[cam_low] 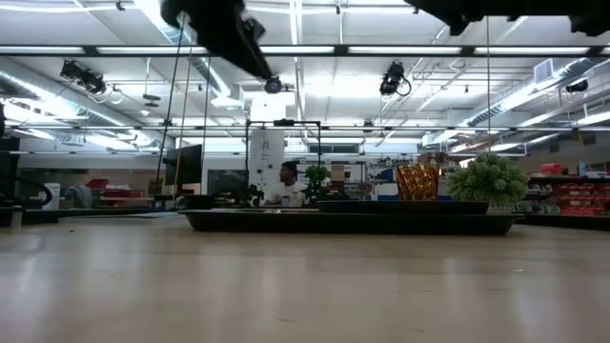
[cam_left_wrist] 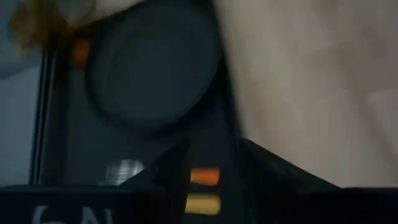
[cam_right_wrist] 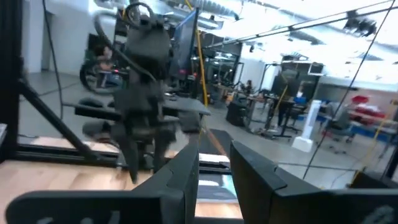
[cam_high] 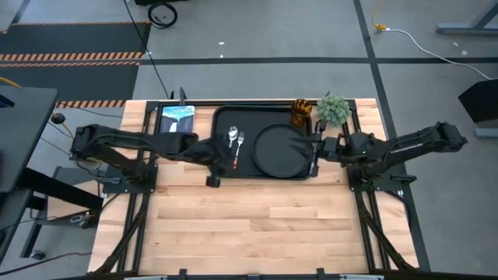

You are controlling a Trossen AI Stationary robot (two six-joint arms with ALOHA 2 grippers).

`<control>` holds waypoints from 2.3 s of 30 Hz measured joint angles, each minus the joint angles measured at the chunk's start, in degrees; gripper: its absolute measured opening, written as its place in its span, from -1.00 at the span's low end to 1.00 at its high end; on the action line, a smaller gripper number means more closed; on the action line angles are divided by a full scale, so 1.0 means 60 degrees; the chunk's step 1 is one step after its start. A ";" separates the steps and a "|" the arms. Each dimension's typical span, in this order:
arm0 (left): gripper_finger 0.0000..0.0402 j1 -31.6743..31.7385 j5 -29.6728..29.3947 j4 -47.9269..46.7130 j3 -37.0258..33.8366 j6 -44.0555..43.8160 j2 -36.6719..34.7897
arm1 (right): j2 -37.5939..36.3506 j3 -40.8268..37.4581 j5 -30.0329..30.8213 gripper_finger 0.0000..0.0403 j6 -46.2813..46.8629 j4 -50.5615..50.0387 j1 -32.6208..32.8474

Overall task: Pick and place plate/cup/fork/spoon on tray
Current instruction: Return to Home Position

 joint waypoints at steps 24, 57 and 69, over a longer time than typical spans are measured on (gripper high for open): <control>-0.44 -0.0648 0.3200 0.2463 -0.2859 -0.1746 -0.6406 | -0.4676 -0.3572 -0.0249 -0.57 0.2813 0.0236 -0.0278; -0.69 -0.0680 0.4576 1.0515 -1.0604 -0.3805 -1.0910 | -0.5652 -0.4240 0.0734 -0.81 0.3706 -0.2494 -0.0581; -0.92 -0.0680 0.3868 0.9302 -1.0600 -0.3980 -1.2272 | -0.5652 -0.4240 0.0731 -0.81 0.3708 -0.2491 -0.0581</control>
